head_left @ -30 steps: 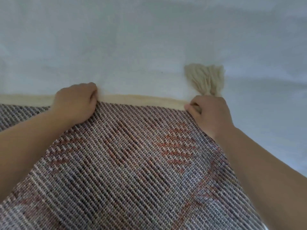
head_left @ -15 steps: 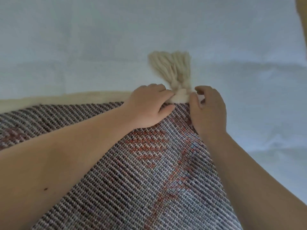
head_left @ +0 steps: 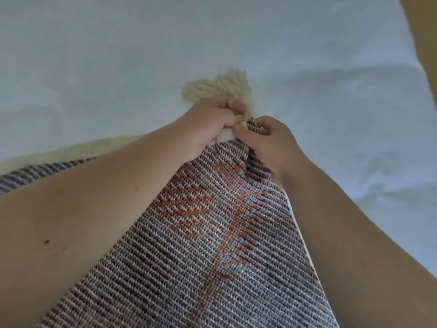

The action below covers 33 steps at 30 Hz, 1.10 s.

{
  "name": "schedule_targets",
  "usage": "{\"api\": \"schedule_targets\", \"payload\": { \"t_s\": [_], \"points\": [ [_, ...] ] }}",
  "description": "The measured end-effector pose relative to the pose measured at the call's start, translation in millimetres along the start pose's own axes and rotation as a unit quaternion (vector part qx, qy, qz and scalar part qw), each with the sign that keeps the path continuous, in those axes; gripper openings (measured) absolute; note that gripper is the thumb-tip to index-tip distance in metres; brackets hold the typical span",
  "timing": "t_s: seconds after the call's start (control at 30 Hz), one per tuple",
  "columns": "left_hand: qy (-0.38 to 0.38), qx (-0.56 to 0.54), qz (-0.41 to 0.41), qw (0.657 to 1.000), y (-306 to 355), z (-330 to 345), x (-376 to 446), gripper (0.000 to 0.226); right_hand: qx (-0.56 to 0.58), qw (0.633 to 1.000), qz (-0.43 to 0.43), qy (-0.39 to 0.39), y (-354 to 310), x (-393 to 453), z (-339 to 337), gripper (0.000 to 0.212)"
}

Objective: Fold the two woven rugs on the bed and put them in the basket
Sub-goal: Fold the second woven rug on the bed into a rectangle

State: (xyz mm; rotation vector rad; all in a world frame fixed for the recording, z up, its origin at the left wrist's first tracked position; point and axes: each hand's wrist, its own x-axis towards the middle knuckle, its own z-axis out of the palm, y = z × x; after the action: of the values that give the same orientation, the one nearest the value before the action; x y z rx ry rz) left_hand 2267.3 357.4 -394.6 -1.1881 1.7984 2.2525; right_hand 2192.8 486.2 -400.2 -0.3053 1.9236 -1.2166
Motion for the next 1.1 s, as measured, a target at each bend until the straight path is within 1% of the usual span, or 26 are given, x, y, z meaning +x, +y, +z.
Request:
{"api": "schedule_targets", "payload": {
  "t_s": [0.07, 0.13, 0.2, 0.27, 0.3, 0.33, 0.37, 0.4, 0.43, 0.5, 0.53, 0.6, 0.7, 0.77, 0.83, 0.87, 0.93, 0.97, 1.0, 1.03, 1.07, 1.1],
  "points": [
    [-0.006, -0.018, -0.006, 1.0, 6.4, 5.3, -0.1, 0.036, 0.058, 0.998, 0.003, 0.013, -1.7, -0.7, -4.4, 0.036],
    [-0.023, -0.016, 0.007, 1.0, 11.1, 10.8, -1.5, 0.034, 0.092, 0.995, 0.003, 0.027, -3.3, -0.7, -10.0, 0.03],
    [-0.027, -0.023, 0.021, 0.999, 12.8, 14.2, -1.8, 0.034, 0.126, 0.991, 0.025, 0.028, -2.2, 1.8, -15.4, 0.03],
    [-0.03, -0.038, 0.026, 0.999, 13.2, 16.6, -1.0, 0.037, 0.122, 0.991, 0.057, -0.005, -1.4, 2.9, -22.6, 0.035],
    [-0.033, -0.034, 0.027, 0.998, 13.5, 17.2, -1.0, 0.036, 0.105, 0.993, 0.059, -0.02, -0.5, 3.5, -25.9, 0.034],
    [-0.035, -0.02, 0.029, 0.999, 14.0, 17.8, -1.3, 0.034, 0.092, 0.995, 0.046, -0.016, -0.4, 3.8, -28.4, 0.029],
    [-0.032, 0.01, 0.035, 0.999, 14.7, 18.2, -2.1, 0.03, 0.091, 0.996, 0.021, 0.013, -1.3, 4.5, -30.8, 0.021],
    [-0.02, 0.06, 0.046, 0.997, 15.6, 19.2, -3.9, 0.027, 0.103, 0.993, -0.01, 0.063, -3.1, 4.5, -33.4, 0.015],
    [-0.003, 0.126, 0.067, 0.99, 15.5, 19.6, -5.5, 0.023, 0.118, 0.985, -0.047, 0.121, -5.6, 4.3, -35.7, 0.014],
    [0.025, 0.254, 0.13, 0.958, 14.9, 20.4, -8.6, 0.012, 0.106, 0.965, -0.123, 0.208, -10.2, 5.5, -39.3, 0.018],
    [0.031, 0.304, 0.157, 0.939, 14.8, 20.3, -10.1, 0.007, 0.084, 0.958, -0.153, 0.229, -12.1, 7.3, -40.3, 0.019],
    [0.047, 0.361, 0.196, 0.91, 14.3, 18.6, -7.7, 0.011, 0.058, 0.952, -0.181, 0.241, -14.4, 12.9, -40.9, 0.021],
    [0.087, 0.386, 0.22, 0.892, 19.2, 18.7, 9.5, 0.018, 0.059, 0.953, -0.181, 0.235, -14.6, 23.9, -40.9, 0.02],
    [0.074, 0.433, 0.203, 0.875, 18.1, 20.1, 22.5, 0.023, 0.043, 0.958, -0.174, 0.225, -11.9, 30.6, -39.2, 0.02],
    [0.062, 0.488, 0.187, 0.851, 9.6, 20.2, 26.1, 0.027, -0.011, 0.958, -0.169, 0.231, -7.1, 33.7, -37.6, 0.018],
    [0.071, 0.512, 0.193, 0.834, 4.9, 19.0, 22.5, 0.027, -0.042, 0.956, -0.164, 0.239, -3.7, 35.1, -38.4, 0.02],
    [0.121, 0.564, 0.237, 0.782, -10.3, 8.2, 2.9, 0.032, -0.103, 0.954, -0.131, 0.25, 3.0, 30.5, -37.8, 0.03],
    [0.142, 0.59, 0.255, 0.753, -21.2, -2.1, -12.7, 0.037, -0.146, 0.951, -0.109, 0.251, 7.7, 23.5, -35.1, 0.04],
    [0.148, 0.618, 0.262, 0.726, -33.7, -14.5, -31.6, 0.043, -0.2, 0.94, -0.1, 0.257, 13.6, 13.7, -30.4, 0.052],
    [0.135, 0.645, 0.264, 0.704, -48.1, -27.8, -50.6, 0.048, -0.261, 0.921, -0.108, 0.268, 19.3, -0.3, -23.5, 0.062],
    [0.108, 0.673, 0.255, 0.685, -66.0, -44.9, -72.9, 0.054, -0.316, 0.899, -0.135, 0.271, 26.0, -19.9, -8.4, 0.067],
    [0.078, 0.696, 0.24, 0.673, -85.4, -61.8, -95.1, 0.06, -0.361, 0.881, -0.177, 0.25, 34.6, -41.8, 11.1, 0.068]
  ]
}}
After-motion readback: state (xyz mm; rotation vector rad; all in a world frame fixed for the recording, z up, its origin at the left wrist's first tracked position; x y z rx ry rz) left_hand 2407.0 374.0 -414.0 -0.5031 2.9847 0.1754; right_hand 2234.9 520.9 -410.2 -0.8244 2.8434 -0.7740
